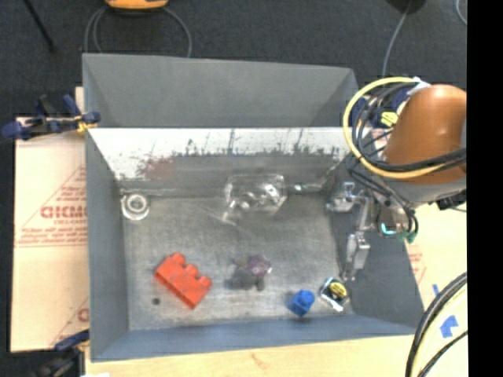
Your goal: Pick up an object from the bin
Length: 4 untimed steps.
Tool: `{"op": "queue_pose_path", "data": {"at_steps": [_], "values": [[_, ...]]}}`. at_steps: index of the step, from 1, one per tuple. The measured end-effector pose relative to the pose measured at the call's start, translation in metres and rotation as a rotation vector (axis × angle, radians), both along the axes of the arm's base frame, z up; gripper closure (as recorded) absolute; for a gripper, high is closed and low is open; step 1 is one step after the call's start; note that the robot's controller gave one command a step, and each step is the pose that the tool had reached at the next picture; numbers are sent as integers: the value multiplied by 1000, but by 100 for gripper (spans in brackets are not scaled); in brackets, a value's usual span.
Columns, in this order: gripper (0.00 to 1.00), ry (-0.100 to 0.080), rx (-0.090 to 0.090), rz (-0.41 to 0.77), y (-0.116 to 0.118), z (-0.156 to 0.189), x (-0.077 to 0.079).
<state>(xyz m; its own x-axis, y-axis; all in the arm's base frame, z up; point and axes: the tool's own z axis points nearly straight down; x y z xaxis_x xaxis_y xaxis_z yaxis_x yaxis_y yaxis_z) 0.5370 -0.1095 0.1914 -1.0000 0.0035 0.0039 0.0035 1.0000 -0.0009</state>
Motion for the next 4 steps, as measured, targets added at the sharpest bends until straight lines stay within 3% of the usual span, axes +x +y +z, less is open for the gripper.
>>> {"op": "queue_pose_path", "data": {"at_steps": [1,2,3,4], "values": [[0,5,2,26,-2,-68,-61],[0,-14,-2,119,-12,-113,-46],[0,-24,-3,-267,-18,-116,-57],[0,-14,0,-298,-14,-113,-58]]}}
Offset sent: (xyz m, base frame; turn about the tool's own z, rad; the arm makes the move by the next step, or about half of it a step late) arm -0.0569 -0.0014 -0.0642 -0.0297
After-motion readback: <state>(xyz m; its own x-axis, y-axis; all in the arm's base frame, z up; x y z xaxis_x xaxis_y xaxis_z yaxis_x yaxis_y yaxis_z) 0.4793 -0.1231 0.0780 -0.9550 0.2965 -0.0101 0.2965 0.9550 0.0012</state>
